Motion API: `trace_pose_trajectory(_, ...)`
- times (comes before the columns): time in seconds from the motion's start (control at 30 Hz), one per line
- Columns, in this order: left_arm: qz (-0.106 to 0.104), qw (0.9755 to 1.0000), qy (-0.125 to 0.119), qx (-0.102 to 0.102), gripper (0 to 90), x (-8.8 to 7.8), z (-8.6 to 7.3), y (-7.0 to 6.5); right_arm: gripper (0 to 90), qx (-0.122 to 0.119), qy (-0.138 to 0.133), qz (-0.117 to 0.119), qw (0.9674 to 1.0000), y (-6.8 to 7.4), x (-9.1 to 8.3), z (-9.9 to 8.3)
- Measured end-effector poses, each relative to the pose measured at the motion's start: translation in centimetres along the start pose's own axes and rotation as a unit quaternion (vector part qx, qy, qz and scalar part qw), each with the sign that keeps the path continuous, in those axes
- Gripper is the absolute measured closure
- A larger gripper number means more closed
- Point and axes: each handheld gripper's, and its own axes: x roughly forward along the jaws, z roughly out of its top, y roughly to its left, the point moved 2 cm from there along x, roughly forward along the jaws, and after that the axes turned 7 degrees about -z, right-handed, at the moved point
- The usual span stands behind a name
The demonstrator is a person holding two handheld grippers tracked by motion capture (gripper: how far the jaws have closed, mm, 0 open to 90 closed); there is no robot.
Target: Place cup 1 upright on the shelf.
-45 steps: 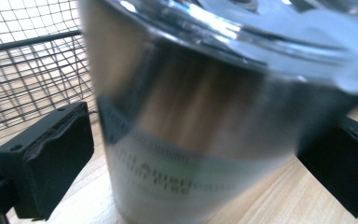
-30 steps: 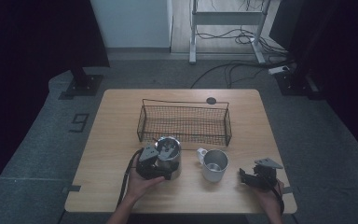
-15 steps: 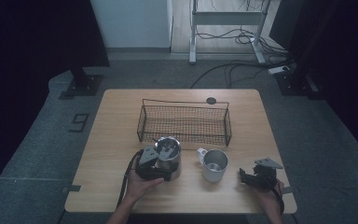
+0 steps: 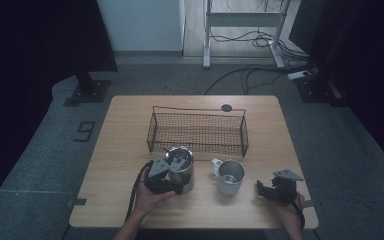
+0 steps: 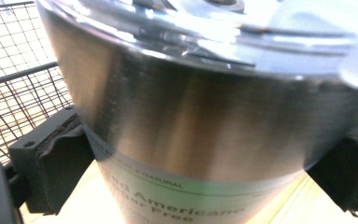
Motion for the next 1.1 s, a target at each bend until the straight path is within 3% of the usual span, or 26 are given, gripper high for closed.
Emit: trace_pose_trajectory(1.1,0.002,0.9996,-0.027,0.005,4.1,-2.1,1.7,0.6,14.7,0.0,0.0,0.0,1.0,0.0,0.0,0.0)
